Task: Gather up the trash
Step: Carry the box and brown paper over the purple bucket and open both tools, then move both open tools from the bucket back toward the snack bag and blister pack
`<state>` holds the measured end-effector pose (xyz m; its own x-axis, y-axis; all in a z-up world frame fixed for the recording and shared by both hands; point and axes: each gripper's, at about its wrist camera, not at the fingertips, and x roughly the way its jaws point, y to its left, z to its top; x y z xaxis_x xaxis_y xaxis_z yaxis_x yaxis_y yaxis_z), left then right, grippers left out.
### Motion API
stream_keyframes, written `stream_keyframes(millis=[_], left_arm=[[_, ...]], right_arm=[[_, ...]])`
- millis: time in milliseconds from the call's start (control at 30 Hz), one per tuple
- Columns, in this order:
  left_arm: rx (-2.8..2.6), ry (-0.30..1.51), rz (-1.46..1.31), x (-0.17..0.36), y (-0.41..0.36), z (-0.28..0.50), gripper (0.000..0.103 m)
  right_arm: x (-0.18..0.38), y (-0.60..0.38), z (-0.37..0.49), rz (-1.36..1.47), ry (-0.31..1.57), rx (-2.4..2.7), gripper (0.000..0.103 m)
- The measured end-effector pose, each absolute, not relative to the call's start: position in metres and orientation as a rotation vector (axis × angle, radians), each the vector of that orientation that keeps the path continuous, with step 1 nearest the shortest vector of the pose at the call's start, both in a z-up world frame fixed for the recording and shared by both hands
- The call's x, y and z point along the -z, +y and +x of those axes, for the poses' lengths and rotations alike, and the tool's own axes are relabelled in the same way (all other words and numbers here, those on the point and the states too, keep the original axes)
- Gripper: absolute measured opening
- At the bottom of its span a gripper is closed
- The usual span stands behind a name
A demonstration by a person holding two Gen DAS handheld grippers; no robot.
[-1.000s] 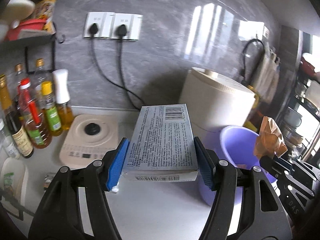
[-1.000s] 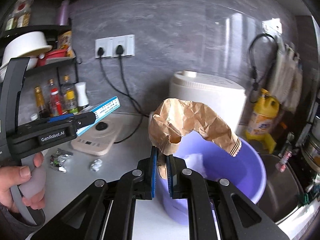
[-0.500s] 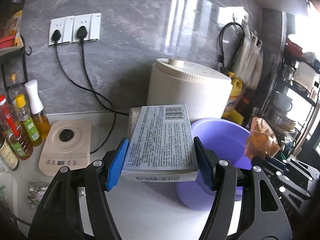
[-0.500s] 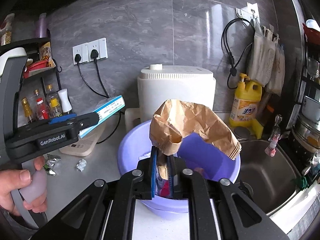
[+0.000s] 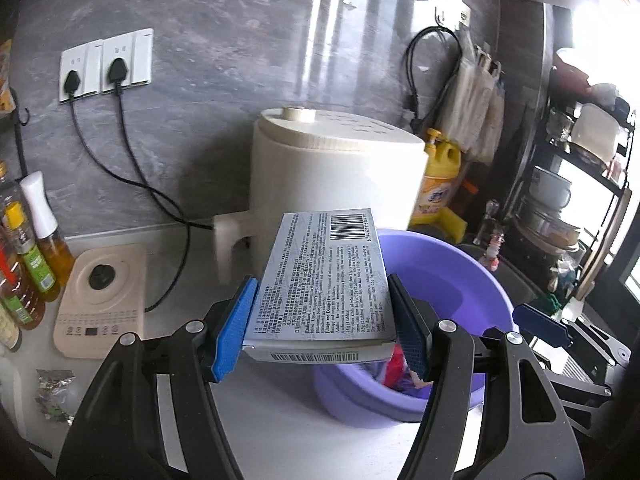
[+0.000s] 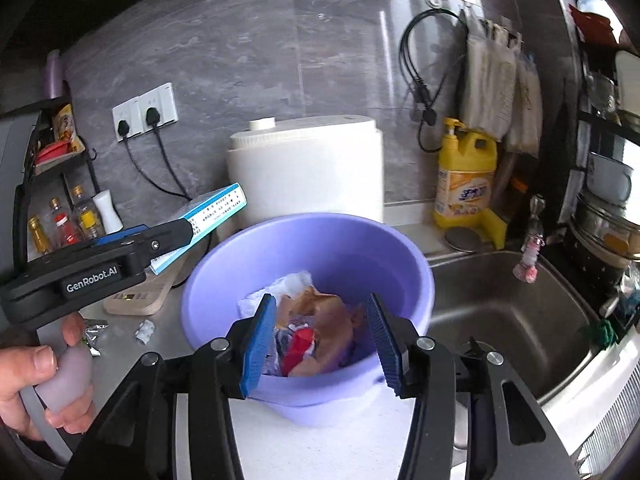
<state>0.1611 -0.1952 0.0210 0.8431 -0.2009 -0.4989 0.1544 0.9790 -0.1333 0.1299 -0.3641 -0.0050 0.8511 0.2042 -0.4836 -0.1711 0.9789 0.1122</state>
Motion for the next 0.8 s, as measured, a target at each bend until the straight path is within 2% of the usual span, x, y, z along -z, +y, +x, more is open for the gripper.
stream_keyframes(millis=[367,433,467,667,800], left_arm=[[0.248,0.575,-0.058,-0.012,-0.215,0.16,0.065],[0.25,0.581,-0.06,-0.011,-0.214,0.157,0.075],[0.247,0.58,-0.06,-0.01,-0.213,0.156,0.077],[0.214,0.606,-0.064,-0.005,-0.201,0.155,0.077],[0.18,0.603,-0.065,-0.004,-0.187,0.15,0.083]], right_arm=[[0.01,-0.385,0.117,0.097,0.522,-0.149,0.048],[0.012,-0.385,0.115,0.1,0.527,-0.146,0.048],[0.012,-0.384,0.114,0.1,0.528,-0.145,0.048],[0.011,-0.377,0.114,0.095,0.527,-0.162,0.048],[0.012,-0.367,0.117,0.089,0.531,-0.188,0.048]])
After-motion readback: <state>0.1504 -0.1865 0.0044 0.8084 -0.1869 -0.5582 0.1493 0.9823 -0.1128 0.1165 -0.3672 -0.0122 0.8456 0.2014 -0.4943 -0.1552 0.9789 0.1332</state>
